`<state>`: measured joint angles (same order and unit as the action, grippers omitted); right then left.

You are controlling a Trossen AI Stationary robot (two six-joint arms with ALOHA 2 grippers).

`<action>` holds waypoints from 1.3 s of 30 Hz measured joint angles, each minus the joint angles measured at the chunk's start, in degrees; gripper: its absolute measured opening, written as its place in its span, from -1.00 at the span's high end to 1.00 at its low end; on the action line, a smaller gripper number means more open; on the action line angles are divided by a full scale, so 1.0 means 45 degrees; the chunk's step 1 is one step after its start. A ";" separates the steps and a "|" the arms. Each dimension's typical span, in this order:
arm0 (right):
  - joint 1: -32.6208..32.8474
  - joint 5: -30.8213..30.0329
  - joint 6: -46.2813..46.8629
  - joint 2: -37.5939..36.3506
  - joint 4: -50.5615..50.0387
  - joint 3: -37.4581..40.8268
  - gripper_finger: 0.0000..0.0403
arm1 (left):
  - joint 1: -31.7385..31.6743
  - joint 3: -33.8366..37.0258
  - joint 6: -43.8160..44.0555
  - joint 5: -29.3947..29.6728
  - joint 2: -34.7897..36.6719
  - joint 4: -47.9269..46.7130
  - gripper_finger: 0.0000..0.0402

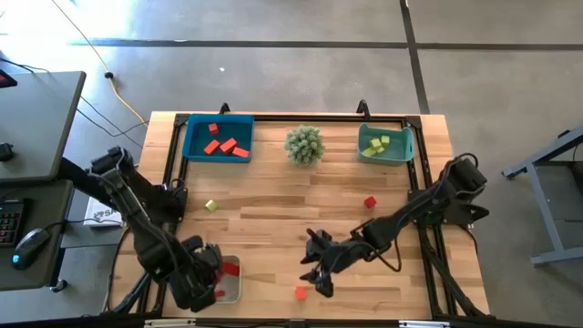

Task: Sort & place blocks by color
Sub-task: Put the red block into the white bin, then put the orange block into the blue bin

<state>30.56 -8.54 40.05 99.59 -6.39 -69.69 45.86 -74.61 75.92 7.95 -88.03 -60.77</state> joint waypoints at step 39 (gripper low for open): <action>0.1074 0.0293 -0.3583 0.3265 0.2109 0.0005 -0.07 | 0.0430 0.0000 0.1098 -0.1161 -0.0625 -0.0447 0.19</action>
<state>35.40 -7.22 23.92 114.29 3.10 -69.67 47.79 -74.61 80.86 2.72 -90.85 -62.78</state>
